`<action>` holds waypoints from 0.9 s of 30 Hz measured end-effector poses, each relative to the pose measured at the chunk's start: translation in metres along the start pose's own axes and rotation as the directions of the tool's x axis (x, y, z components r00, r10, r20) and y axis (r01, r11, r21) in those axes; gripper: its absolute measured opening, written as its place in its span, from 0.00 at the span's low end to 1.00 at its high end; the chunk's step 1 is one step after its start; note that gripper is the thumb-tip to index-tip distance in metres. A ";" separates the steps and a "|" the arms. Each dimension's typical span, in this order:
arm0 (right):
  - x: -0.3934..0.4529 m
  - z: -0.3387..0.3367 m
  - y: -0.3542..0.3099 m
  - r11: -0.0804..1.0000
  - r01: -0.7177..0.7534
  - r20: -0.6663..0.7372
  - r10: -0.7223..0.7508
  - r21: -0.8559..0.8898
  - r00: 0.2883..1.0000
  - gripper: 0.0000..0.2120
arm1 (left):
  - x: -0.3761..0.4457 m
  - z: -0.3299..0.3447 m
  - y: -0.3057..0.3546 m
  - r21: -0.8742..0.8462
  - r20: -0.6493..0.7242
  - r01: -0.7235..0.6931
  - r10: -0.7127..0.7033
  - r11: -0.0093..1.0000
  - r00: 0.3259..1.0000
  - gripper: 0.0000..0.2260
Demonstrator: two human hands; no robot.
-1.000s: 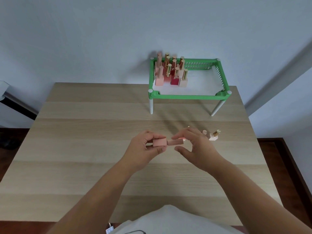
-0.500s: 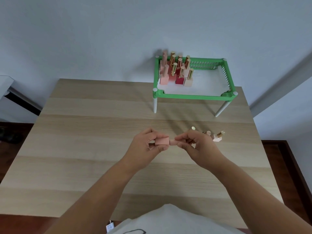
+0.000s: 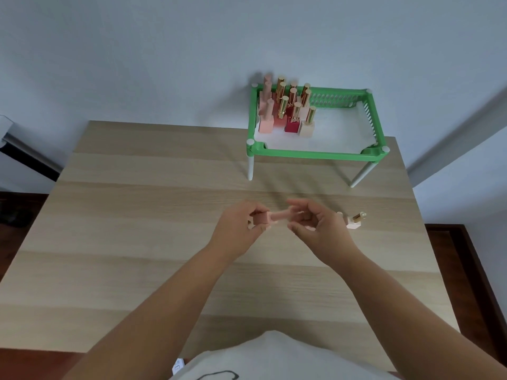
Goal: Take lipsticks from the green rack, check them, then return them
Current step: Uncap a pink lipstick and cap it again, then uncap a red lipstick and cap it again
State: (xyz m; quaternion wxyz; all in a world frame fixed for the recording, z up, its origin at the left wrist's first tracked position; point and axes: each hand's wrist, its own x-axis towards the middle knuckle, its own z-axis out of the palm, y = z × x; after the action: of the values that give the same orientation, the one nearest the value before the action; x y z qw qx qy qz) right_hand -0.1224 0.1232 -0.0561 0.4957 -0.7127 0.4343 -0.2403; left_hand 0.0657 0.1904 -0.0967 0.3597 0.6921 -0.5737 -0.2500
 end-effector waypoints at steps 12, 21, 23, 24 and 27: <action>0.033 -0.022 0.038 0.588 -0.012 -0.018 -0.004 -0.809 1.000 0.18 | 0.033 0.030 -0.042 -0.081 0.064 0.256 -0.251 0.963 0.966 0.07; 0.037 -0.011 0.043 0.562 -0.020 -0.042 -0.026 -0.827 0.999 0.13 | 0.026 0.033 -0.055 -0.109 0.097 0.284 -0.274 0.953 0.957 0.05; 0.036 -0.009 0.041 0.580 -0.021 -0.043 -0.024 -0.814 0.999 0.12 | 0.025 0.033 -0.056 -0.099 0.089 0.257 -0.249 0.961 0.964 0.04; 0.035 -0.009 0.041 0.588 -0.021 -0.042 -0.022 -0.809 0.999 0.12 | 0.024 0.033 -0.056 -0.105 0.086 0.247 -0.238 0.963 0.967 0.03; 0.033 -0.009 0.038 0.607 -0.013 -0.020 -0.005 -0.795 1.000 0.13 | 0.020 0.035 -0.057 -0.169 0.092 0.274 -0.262 0.947 0.961 0.10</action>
State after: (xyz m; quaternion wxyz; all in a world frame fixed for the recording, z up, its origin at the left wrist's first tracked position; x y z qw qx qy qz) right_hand -0.1269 0.0851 -0.0906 0.1243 -0.8551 0.5025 -0.0290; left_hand 0.0786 0.1678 -0.1619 0.3636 0.7194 -0.4611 -0.3709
